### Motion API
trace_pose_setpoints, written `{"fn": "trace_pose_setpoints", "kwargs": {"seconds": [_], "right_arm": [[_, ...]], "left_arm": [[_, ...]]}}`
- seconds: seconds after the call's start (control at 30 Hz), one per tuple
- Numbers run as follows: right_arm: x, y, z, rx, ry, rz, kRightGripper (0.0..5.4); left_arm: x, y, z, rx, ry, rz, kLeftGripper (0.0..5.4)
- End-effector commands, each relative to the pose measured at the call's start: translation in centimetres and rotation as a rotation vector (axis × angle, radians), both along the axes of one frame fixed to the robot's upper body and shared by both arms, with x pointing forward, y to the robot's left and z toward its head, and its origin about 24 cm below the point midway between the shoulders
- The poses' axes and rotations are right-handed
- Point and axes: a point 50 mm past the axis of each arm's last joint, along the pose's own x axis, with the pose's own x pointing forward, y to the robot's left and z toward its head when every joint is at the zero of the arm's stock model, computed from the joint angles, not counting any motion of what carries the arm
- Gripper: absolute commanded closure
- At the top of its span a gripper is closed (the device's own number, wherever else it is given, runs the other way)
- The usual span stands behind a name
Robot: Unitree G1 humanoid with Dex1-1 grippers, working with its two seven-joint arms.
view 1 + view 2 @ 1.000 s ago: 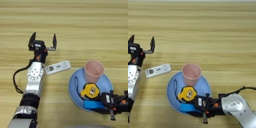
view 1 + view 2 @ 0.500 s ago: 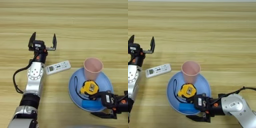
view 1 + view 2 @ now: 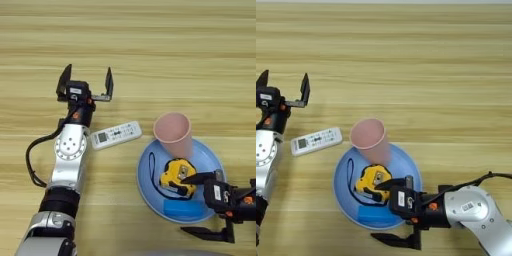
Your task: Move the objects on the table
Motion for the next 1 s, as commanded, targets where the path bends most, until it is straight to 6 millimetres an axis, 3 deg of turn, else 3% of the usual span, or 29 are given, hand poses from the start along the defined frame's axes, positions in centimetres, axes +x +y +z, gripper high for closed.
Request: {"fn": "trace_pose_setpoints", "kwargs": {"seconds": [0.03, 0.37, 0.6, 1.0], "right_arm": [[-0.2, -0.1, 0.4, 0.006, 0.008, 0.012, 0.14], [-1.0, 0.2, 2.8, 0.203, 0.116, 0.062, 0.03], [0.0, 0.0, 4.7, 0.338, 0.130, 0.016, 0.03], [2.8, 0.7, 7.1, 0.534, -0.041, -0.204, 0.03]], "left_arm": [[0.3, -0.1, 0.3, 0.009, -0.015, -0.001, 0.00], [0.3, 0.0, 0.3, 0.009, -0.014, -0.002, 0.00], [0.3, -0.1, 0.3, 0.008, -0.013, -0.002, 0.00], [0.2, 0.0, 0.4, 0.009, -0.018, 0.000, 0.00]]}}
